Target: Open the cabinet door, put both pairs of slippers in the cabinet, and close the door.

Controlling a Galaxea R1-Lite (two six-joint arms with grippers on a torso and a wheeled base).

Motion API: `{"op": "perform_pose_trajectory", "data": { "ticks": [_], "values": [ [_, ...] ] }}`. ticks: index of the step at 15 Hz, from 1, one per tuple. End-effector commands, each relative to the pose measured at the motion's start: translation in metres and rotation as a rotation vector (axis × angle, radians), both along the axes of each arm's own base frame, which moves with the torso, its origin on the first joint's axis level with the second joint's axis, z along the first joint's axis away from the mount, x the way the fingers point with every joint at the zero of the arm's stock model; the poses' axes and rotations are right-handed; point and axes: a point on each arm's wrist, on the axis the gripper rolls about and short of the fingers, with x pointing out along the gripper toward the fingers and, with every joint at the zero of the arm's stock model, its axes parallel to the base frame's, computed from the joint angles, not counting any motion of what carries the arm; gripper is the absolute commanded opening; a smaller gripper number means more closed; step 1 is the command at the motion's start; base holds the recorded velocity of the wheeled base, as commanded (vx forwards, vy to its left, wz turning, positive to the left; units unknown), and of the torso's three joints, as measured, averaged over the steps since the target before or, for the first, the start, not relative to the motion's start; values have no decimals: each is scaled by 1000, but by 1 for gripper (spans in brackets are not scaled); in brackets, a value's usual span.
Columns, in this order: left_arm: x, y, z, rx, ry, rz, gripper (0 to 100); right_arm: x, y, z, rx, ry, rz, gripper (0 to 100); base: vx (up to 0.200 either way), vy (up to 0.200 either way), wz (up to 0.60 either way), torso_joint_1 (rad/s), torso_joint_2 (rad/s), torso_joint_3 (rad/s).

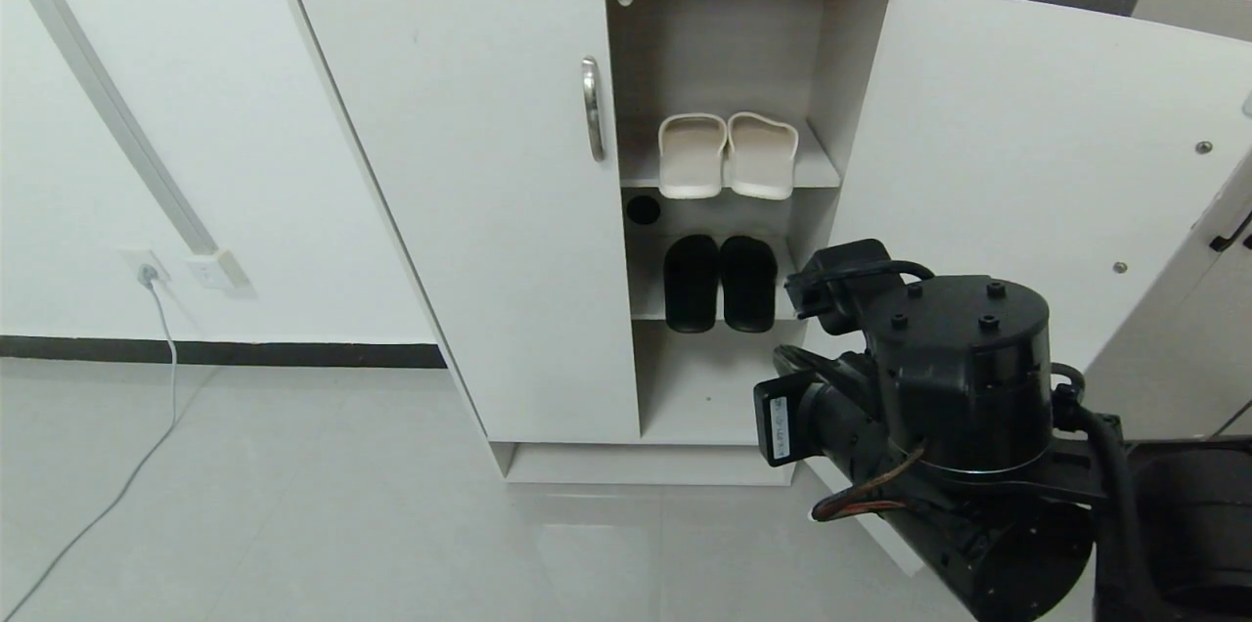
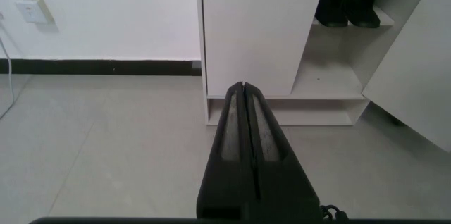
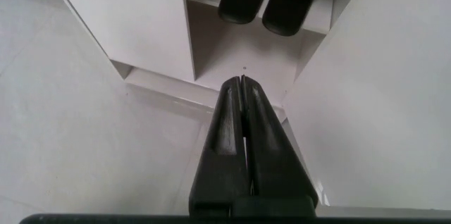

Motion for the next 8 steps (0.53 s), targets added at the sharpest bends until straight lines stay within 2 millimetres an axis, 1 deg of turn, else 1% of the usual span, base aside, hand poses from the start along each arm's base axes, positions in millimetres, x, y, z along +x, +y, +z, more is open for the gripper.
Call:
{"op": "perform_pose_trajectory", "data": {
  "ticks": [1, 8],
  "values": [
    [0, 0, 0, -1, 0, 2, 0, 1, 1, -2, -4, 3, -1, 0, 0, 0, 0, 0, 0, 0],
    [0, 0, 0, -1, 0, 2, 0, 1, 0, -4, -12, 8, -1, 0, 0, 0, 0, 0, 0, 0]
  ]
}}
